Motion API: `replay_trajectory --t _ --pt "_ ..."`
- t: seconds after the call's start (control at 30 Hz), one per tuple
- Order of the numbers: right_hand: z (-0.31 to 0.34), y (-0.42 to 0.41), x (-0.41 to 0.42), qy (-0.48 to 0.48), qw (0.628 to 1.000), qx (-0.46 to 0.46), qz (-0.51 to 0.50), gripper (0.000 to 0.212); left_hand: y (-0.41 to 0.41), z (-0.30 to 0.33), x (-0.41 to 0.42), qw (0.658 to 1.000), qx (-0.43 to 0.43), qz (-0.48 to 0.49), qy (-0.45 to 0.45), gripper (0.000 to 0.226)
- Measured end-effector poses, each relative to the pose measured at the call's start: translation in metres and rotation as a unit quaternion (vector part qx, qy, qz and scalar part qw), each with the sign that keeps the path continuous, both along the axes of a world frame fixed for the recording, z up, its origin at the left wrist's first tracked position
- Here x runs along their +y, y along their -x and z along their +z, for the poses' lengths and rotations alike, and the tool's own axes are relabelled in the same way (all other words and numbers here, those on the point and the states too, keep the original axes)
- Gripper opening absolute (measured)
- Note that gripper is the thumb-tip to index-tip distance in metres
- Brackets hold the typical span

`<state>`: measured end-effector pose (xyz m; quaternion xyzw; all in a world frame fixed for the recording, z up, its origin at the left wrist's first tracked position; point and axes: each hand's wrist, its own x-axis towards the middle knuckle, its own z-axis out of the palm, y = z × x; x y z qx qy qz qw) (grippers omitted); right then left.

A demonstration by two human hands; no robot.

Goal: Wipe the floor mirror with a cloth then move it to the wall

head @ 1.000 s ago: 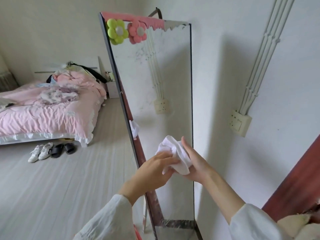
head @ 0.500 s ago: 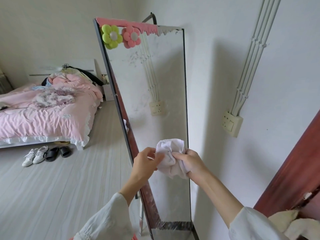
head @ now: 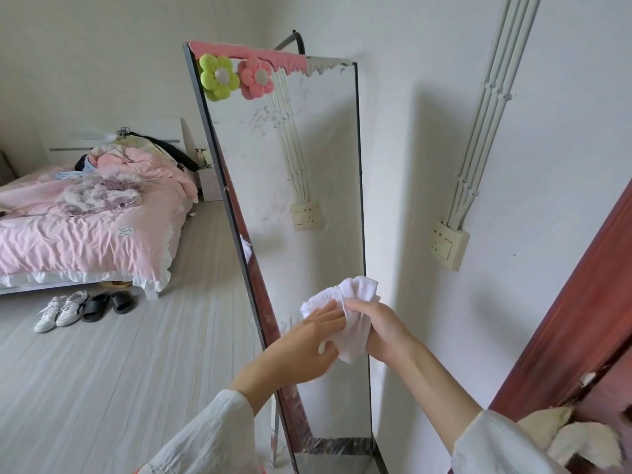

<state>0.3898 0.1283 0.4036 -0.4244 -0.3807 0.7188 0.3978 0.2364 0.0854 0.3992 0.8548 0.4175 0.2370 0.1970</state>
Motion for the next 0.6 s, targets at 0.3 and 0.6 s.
replay_trajectory --t 0.3,0.6 --pt "0.016 -0.008 -0.007 -0.066 0.997 0.024 -0.017 0.020 0.015 0.025 0.019 0.956 -0.164 0.229 0.084 0.049" --pt "0.022 -0.001 -0.013 -0.414 0.860 -0.297 -0.026 0.017 0.022 0.047 0.031 0.844 -0.388 0.270 0.254 0.014"
